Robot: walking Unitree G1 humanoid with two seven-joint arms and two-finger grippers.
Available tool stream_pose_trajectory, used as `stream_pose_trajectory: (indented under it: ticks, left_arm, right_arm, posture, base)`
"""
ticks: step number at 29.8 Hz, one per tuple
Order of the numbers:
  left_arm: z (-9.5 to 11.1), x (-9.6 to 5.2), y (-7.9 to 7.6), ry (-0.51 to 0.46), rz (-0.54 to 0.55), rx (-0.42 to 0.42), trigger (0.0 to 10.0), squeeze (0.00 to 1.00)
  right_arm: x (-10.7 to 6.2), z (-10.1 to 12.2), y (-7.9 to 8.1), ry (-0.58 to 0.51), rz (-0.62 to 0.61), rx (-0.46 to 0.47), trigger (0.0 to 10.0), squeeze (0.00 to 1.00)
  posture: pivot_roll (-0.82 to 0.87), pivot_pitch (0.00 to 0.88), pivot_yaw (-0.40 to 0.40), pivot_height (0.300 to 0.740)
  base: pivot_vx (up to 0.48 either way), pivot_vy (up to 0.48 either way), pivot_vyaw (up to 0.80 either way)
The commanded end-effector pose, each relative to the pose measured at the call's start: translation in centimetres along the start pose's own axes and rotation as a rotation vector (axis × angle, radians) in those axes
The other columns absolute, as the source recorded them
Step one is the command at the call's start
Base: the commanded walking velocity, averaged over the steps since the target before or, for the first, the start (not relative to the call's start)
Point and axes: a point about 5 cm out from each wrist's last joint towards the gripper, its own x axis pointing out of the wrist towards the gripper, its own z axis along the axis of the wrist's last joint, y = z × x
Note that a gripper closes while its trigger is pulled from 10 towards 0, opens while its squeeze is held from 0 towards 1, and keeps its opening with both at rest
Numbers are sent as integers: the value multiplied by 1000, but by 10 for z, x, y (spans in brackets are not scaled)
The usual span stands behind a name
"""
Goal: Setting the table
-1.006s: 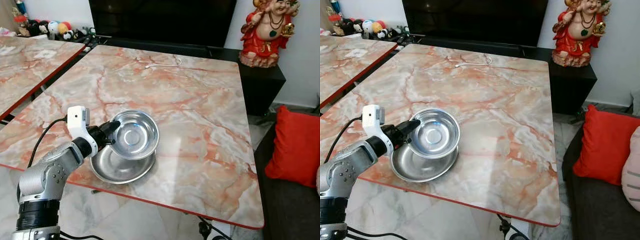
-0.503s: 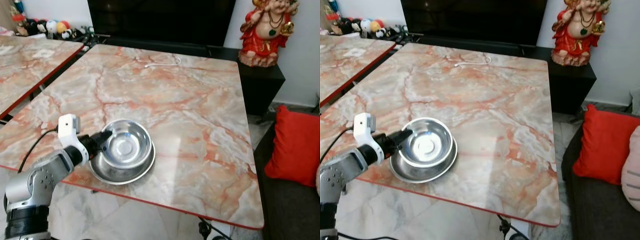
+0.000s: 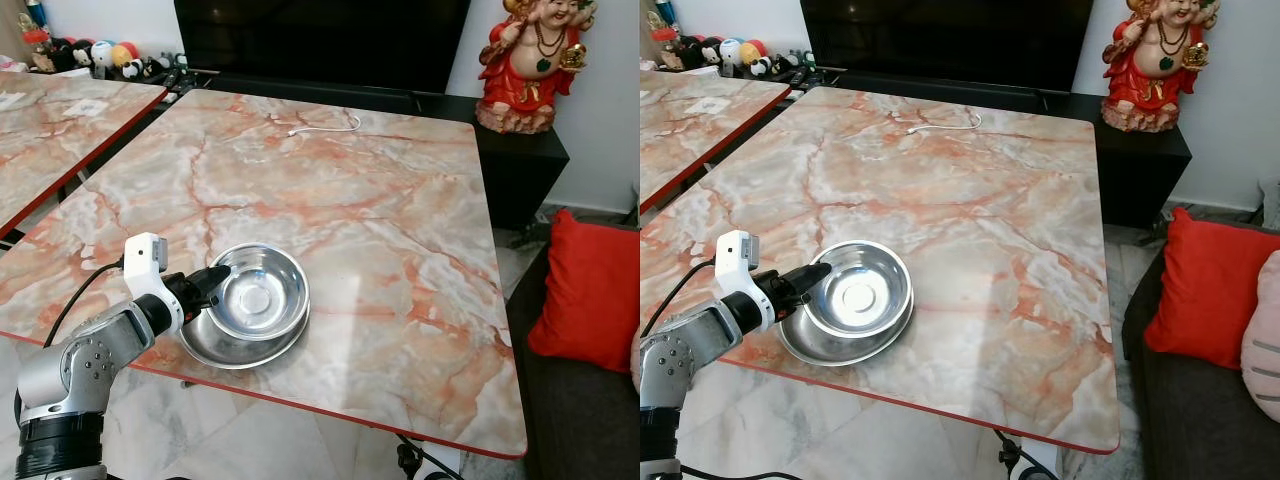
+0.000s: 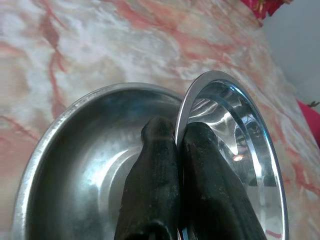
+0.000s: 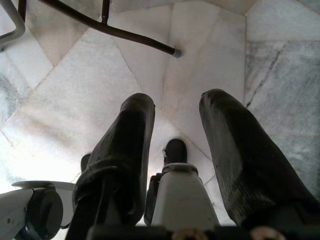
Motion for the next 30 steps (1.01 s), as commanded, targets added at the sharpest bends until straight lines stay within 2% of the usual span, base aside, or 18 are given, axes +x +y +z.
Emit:
stream_pose_trajectory:
  ticks: [1,30]
  left_arm:
    - [2,0,-3,4,4,20,10000,0]
    - [-5,-1,4,55,57,43,10000,0]
  right_arm:
    - [-1,-3,0,15,-3,-6,10000,0]
    - [0,-2,0,11,-1,-9,10000,0]
  posture:
    - [138,13,-32,740]
    - [139,17,-36,740]
  base:
    - [0,0,0]
    - [0,0,0]
